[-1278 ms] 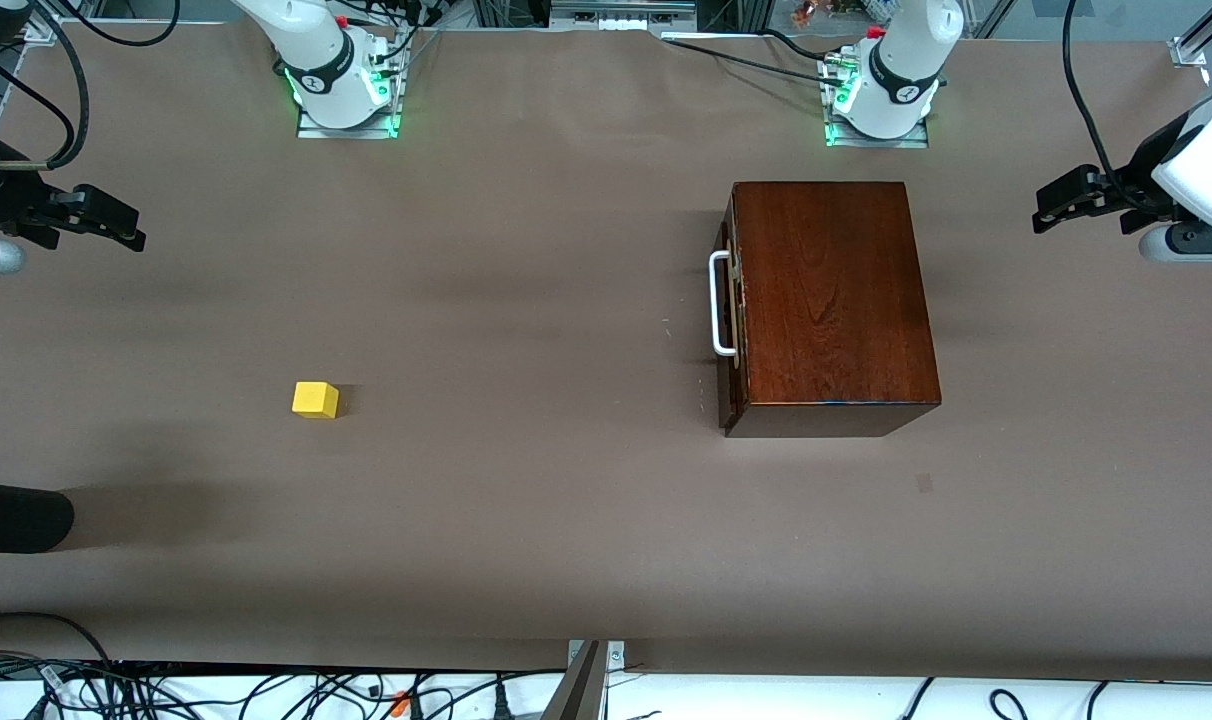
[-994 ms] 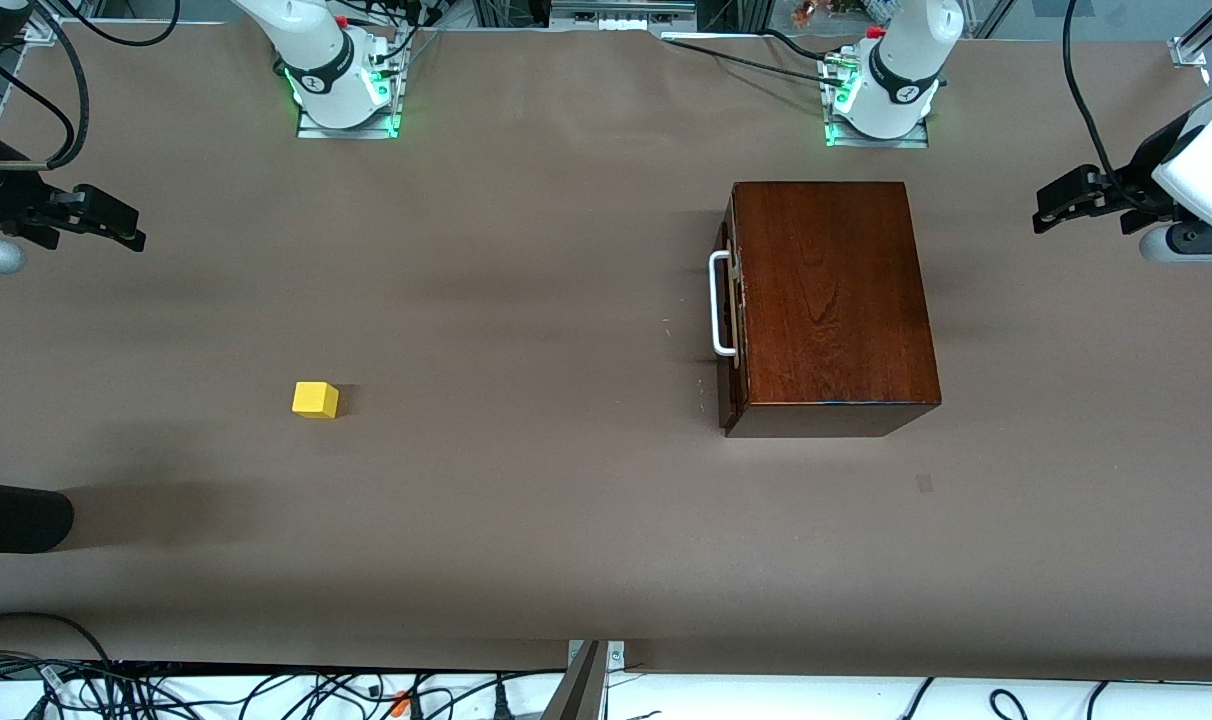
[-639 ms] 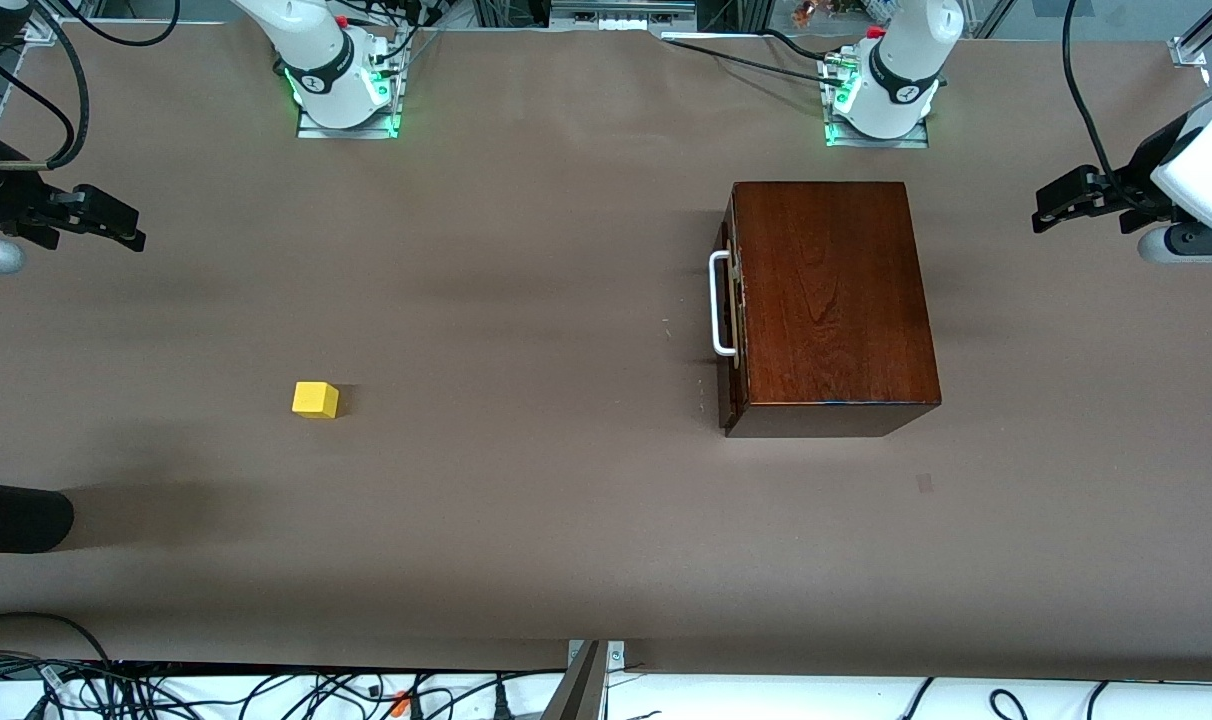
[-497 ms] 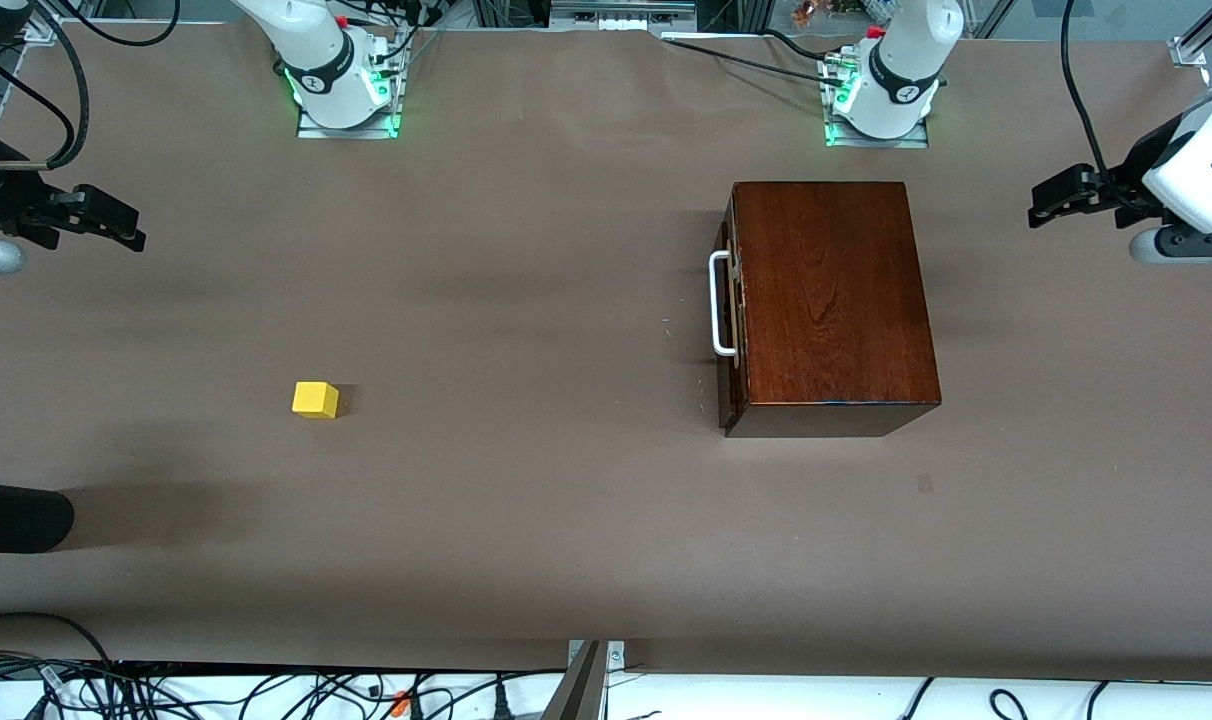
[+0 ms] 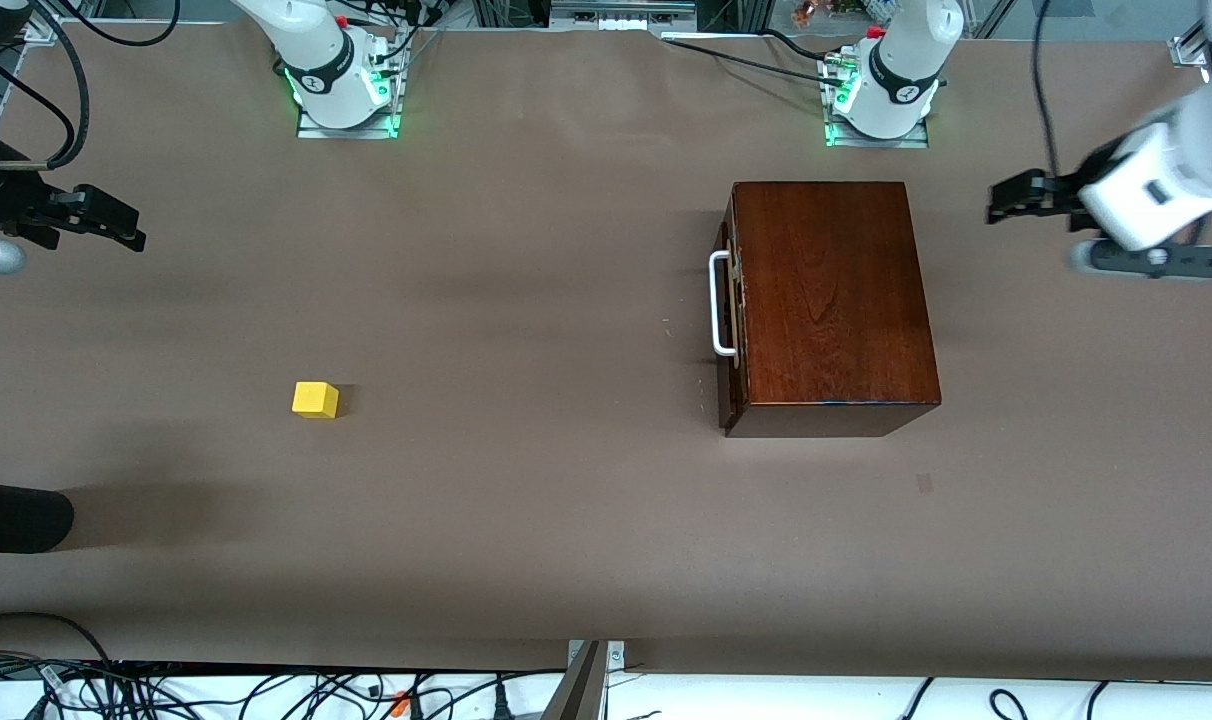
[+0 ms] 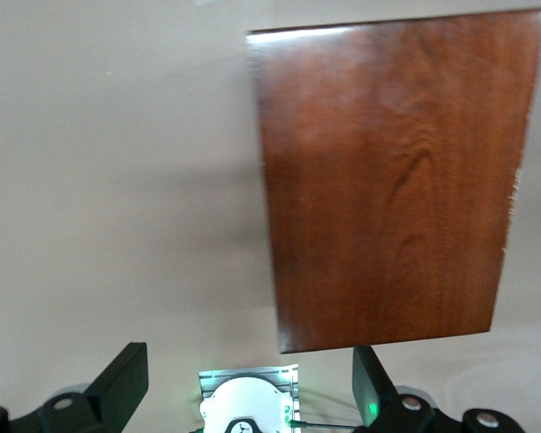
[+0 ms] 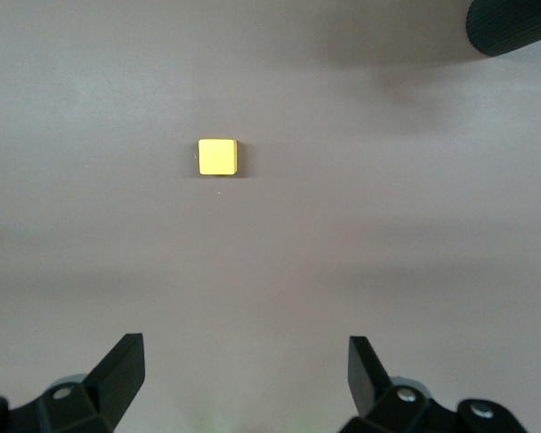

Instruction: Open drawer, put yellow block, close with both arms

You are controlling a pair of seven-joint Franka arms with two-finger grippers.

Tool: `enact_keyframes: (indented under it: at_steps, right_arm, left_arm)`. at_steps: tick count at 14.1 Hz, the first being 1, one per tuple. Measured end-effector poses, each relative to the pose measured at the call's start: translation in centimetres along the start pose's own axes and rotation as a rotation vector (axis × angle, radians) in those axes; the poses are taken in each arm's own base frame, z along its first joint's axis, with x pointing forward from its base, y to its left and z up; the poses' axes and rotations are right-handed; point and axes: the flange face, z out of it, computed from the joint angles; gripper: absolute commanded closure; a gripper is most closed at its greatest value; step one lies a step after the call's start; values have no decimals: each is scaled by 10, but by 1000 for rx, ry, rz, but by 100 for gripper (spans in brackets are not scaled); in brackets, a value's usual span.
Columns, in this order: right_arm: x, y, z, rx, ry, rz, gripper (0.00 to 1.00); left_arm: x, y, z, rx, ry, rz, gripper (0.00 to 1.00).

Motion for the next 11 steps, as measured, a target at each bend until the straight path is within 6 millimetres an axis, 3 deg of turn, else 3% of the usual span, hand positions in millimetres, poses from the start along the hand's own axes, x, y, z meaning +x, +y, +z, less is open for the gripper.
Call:
enact_keyframes:
  at_steps: [4,8,11]
  right_arm:
    - [0,0,0,0,0,0,0]
    - [0,0,0,0,0,-1,0]
    - [0,-1,0,0,1,-1,0]
  left_arm:
    - [24,113,34,9,36,8,0]
    - [28,222,75,-16,72,9,0]
    - [31,307,138,85,148,53,0]
